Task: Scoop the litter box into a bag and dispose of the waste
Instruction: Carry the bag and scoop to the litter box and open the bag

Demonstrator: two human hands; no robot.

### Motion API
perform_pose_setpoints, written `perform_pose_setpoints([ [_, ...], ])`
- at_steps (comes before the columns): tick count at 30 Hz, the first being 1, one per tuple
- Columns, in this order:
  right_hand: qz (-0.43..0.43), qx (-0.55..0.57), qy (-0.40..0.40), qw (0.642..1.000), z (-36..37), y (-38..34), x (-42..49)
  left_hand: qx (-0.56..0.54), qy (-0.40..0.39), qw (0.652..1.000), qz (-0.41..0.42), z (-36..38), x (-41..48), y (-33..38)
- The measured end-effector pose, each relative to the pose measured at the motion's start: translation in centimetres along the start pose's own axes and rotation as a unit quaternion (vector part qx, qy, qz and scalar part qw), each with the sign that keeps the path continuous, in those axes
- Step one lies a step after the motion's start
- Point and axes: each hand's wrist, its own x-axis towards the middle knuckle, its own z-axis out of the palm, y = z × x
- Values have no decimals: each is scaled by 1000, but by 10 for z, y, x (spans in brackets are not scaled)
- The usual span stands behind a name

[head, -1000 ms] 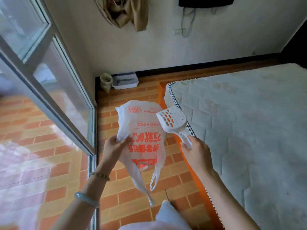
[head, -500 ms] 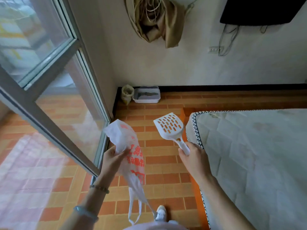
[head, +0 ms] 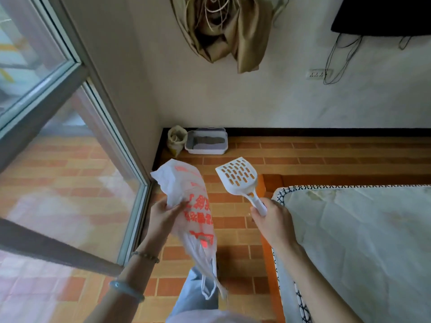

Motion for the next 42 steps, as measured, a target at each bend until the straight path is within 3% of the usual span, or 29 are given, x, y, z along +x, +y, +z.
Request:
perform_pose_setpoints([
  [15,26,-7,18,999,52,-16,268,30,-33,999,-11,37,264,84],
  [32,-17,7,-32,999,105,14,532,12,52,997,-52,103,505,134],
  [42,-88,9,-106,990,129,15,692,-19,114,991,-66,134,620,168],
])
